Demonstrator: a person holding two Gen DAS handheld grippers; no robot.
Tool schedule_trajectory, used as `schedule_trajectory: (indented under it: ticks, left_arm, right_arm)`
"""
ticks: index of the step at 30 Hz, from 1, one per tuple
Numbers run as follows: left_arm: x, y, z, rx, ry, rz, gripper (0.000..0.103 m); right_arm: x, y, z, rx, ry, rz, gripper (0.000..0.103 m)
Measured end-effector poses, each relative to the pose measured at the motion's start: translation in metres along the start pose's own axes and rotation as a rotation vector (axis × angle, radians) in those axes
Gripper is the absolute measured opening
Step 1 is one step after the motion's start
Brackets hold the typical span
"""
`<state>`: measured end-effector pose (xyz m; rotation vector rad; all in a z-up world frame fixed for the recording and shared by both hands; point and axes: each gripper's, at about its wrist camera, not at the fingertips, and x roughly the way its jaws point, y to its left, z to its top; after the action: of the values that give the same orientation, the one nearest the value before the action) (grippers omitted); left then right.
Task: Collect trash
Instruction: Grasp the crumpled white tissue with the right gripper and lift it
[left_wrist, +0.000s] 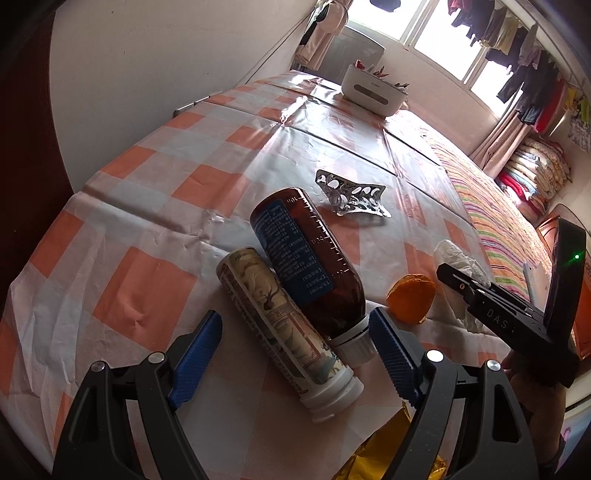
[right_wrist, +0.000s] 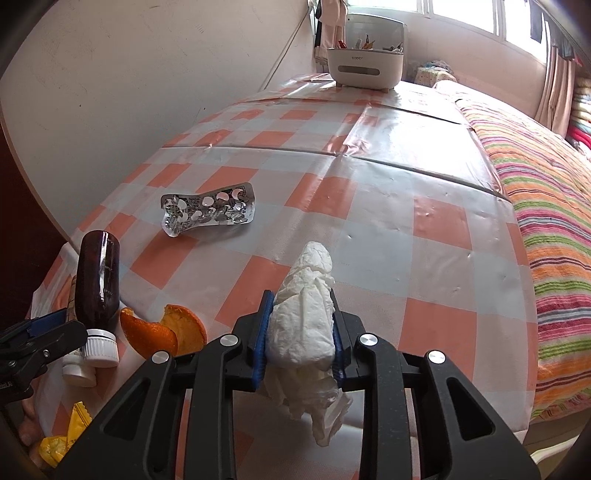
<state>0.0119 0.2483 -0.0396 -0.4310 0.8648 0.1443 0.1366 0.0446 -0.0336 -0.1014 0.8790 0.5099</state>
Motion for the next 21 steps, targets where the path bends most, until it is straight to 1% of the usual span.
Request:
schedule_trajectory:
  ticks: [5,7,11,16,21]
  left_arm:
    - [-0.002,0.001,-0.001,-0.004,-0.008,0.010,0.079]
    - [-0.004,0.005,-0.001,-0.021,-0.008,0.012,0.079]
    - [-0.007,0.017,-0.002,-0.087,-0.016,0.020,0.079]
    - [-0.007,0.015,-0.002,-0.089,-0.017,0.040,0.079]
    - [-0.012,0.019,-0.003,-0.135,-0.005,0.072,0.079]
  right_arm:
    - [-0.002,-0.009,-0.002,0.055,-0.006,0.023,0.026]
    - [-0.003,-0.010,-0.002,0.065,-0.011,0.027,0.026]
    - [-0.005,-0.012,-0.004,0.072,-0.013,0.036,0.026]
    - [-0.005,-0.010,-0.004,0.071,-0.016,0.047,0.029]
    - [-0.006,-0.011,-0.004,0.076,-0.016,0.051,0.029]
